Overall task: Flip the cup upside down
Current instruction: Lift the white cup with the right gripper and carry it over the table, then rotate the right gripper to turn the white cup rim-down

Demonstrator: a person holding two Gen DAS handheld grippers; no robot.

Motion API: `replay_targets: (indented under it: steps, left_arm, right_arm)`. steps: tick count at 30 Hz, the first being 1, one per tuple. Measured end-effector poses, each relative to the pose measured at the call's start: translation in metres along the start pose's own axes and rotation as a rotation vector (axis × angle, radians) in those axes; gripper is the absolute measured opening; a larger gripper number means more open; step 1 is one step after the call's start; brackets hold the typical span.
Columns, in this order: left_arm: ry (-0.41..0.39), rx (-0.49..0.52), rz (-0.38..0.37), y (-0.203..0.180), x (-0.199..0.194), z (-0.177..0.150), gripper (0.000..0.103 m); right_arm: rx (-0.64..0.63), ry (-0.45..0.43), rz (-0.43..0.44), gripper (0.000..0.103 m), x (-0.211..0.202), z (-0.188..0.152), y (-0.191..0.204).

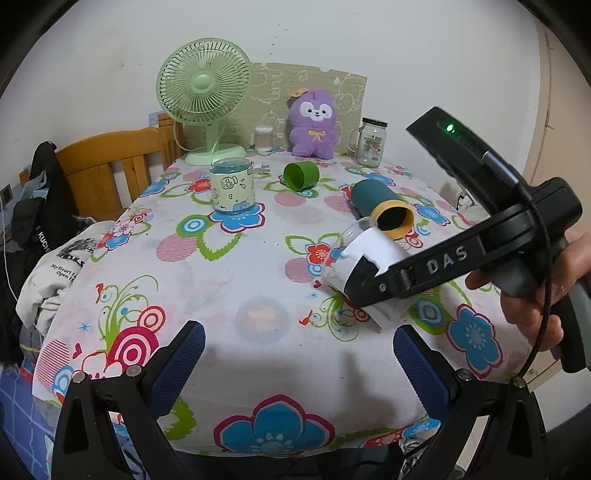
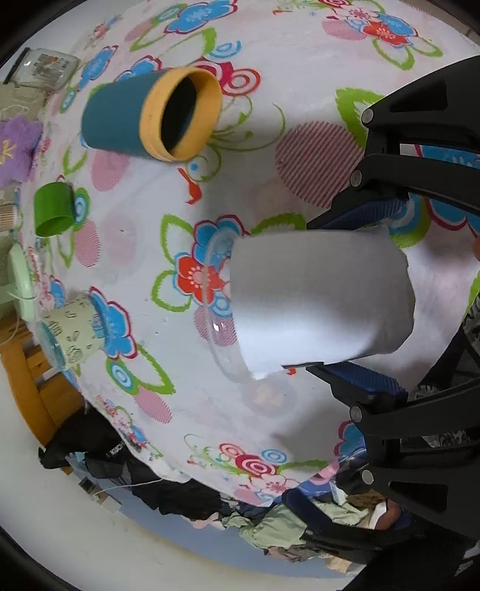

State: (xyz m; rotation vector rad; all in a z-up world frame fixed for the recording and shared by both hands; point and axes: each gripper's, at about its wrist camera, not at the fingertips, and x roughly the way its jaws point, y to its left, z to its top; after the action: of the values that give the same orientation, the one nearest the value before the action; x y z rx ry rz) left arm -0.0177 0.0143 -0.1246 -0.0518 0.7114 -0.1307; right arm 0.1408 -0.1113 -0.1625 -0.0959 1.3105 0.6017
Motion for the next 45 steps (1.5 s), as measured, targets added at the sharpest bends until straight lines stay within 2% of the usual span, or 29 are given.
replay_targets:
  steps: [6,9,13,16,20,26,34,45]
  left_arm:
    - [0.002,-0.002,-0.002,-0.002,0.002,0.003,0.103]
    - [-0.003,0.0,-0.002,-0.004,0.002,0.004,0.103]
    - [-0.009,0.002,-0.004,-0.007,0.001,0.006,0.103]
    - [-0.013,0.005,-0.008,-0.012,-0.001,0.008,0.103]
    - [-0.022,-0.01,-0.019,-0.018,0.0,0.013,0.103]
    - [-0.017,-0.065,-0.057,-0.034,0.011,0.017,0.103]
    - [0.012,-0.123,-0.026,-0.05,0.038,0.02,0.103]
    - [0.089,-0.228,0.034,-0.037,0.07,0.01,0.103]
  right_arm:
    - [0.017,0.006,0.018,0.069,0.002,-0.003,0.001]
    - [0.047,-0.008,0.056,0.07,-0.002,-0.003,0.0]
    - [0.078,-0.019,0.109,0.078,-0.006,-0.005,0.001]
    - [0.075,-0.031,0.109,0.08,-0.011,-0.006,0.001]
    - [0.072,-0.061,0.085,0.091,-0.02,-0.011,-0.004]
    - [0.063,-0.142,0.067,0.091,-0.044,-0.029,-0.017]
    - [0.096,-0.264,0.082,0.091,-0.077,-0.058,-0.049]
    - [0.16,-0.273,0.111,0.091,-0.069,-0.074,-0.087]
